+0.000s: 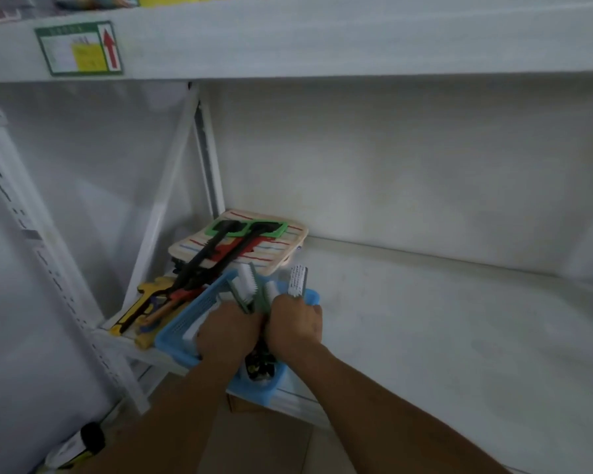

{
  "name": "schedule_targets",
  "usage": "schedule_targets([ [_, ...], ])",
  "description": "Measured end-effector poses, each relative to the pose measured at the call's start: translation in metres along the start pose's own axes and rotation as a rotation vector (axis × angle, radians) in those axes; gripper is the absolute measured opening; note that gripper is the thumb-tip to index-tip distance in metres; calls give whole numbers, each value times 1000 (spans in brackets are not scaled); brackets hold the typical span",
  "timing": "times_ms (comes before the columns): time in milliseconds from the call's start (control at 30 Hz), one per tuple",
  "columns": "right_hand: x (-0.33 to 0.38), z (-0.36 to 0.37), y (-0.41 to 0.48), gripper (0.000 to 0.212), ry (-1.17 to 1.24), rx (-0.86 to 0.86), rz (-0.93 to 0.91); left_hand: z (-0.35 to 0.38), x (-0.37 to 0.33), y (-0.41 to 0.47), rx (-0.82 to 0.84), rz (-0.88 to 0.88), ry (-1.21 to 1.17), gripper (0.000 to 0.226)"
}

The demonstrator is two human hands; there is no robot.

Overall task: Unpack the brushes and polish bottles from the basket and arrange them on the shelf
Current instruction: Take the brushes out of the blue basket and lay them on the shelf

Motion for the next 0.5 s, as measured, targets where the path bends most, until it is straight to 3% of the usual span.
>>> schedule_targets([
  [133, -6, 1, 2, 14, 120, -26, 78, 4, -9, -2, 36, -14, 35, 39],
  [267, -46, -15, -4, 14, 708, 52, 264, -4, -12, -11, -35, -96, -131, 40],
  [367, -98, -38, -26, 13, 1224, 131, 331, -22, -37, -33, -191, -20, -288, 37],
  [433, -149, -58, -45, 11, 1393, 96, 371, -21, -75, -55, -230, 89, -409, 35],
  [500, -215, -75, -61, 11, 1447, -20, 461, 8, -120, -78, -152, 151, -565, 32],
])
Point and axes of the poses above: each hand's wrist, its own y-axis towards the middle knuckle, its own z-axis out of the palm, x = y × z, the point moved 6 cm from there along y, towards the middle knuckle, and after that the axes turned 13 degrees about z, right-handed, at the moved point
